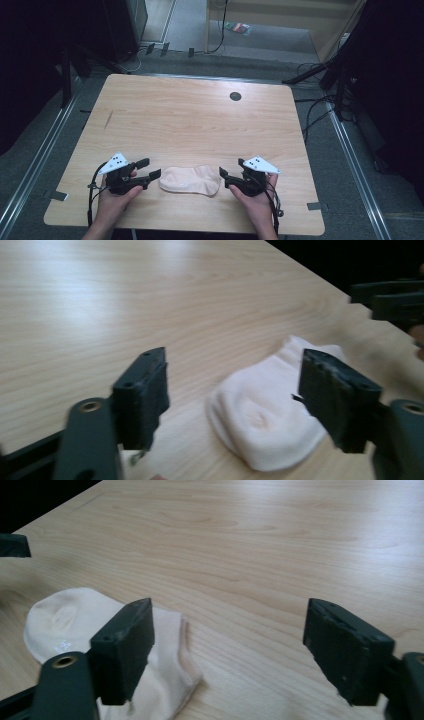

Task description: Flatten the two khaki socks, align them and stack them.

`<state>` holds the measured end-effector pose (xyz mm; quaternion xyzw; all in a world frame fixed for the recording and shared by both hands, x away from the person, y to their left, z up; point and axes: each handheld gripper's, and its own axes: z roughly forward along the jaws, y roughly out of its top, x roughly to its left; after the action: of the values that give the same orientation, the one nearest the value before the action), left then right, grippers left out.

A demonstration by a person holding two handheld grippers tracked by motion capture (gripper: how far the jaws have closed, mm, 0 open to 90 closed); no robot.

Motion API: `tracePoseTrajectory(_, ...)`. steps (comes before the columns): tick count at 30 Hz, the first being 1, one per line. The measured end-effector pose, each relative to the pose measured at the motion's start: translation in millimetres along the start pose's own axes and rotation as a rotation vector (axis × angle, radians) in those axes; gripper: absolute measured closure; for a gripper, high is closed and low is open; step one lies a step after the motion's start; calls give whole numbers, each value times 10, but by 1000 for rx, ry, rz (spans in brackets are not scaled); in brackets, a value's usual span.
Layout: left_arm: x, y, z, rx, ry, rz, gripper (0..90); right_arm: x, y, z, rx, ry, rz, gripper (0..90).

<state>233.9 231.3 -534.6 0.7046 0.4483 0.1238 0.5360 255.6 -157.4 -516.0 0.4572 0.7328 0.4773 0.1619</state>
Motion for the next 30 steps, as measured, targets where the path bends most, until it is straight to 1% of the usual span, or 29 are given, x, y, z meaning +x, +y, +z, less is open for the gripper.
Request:
tracePoseTrajectory(2, 45, 21, -46, -6, 33, 3, 213, -47, 26, -34, -6, -9, 0, 179)
tracePoseTrajectory(3, 58, 26, -59, -10, 44, -4, 178, -75, 33, -53, -12, -14, 2, 161)
tracePoseTrajectory(5, 105, 39, -102, -19, 66, -15, 159, -116, 37, -78, -13, -22, -2, 147)
tracePoseTrajectory(7, 159, 46, -145, -25, 77, -26, 145, -162, 44, -110, -15, -30, 3, 146)
tracePoseTrajectory(9, 211, 50, -187, -32, 88, -31, 141, -207, 53, -142, -22, -39, 12, 146)
tracePoseTrajectory(12, 283, 51, -240, -31, 113, -40, 137, -259, 58, -187, -26, -53, 24, 145)
tracePoseTrajectory(13, 325, 52, -269, -29, 121, -41, 137, -279, 57, -200, -26, -58, 21, 145)
tracePoseTrajectory(14, 359, 52, -296, -37, 128, -49, 137, -301, 55, -216, -26, -62, 30, 145)
tracePoseTrajectory(15, 379, 53, -312, -40, 134, -48, 137, -322, 51, -232, -30, -67, 35, 145)
tracePoseTrajectory(18, 460, 53, -378, -47, 160, -56, 137, -362, 38, -266, -31, -71, 38, 145)
tracePoseTrajectory(21, 554, 44, -444, -57, 188, -79, 137, -431, 19, -314, -24, -85, 34, 145)
tracePoseTrajectory(22, 579, 42, -465, -54, 195, -82, 137, -460, 12, -331, -27, -92, 35, 145)
tracePoseTrajectory(26, 659, 28, -524, -45, 236, -76, 137, -591, -18, -415, -32, -120, 52, 145)
tracePoseTrajectory(30, 710, 12, -576, -41, 252, -73, 137, -726, -58, -512, -35, -149, 70, 146)
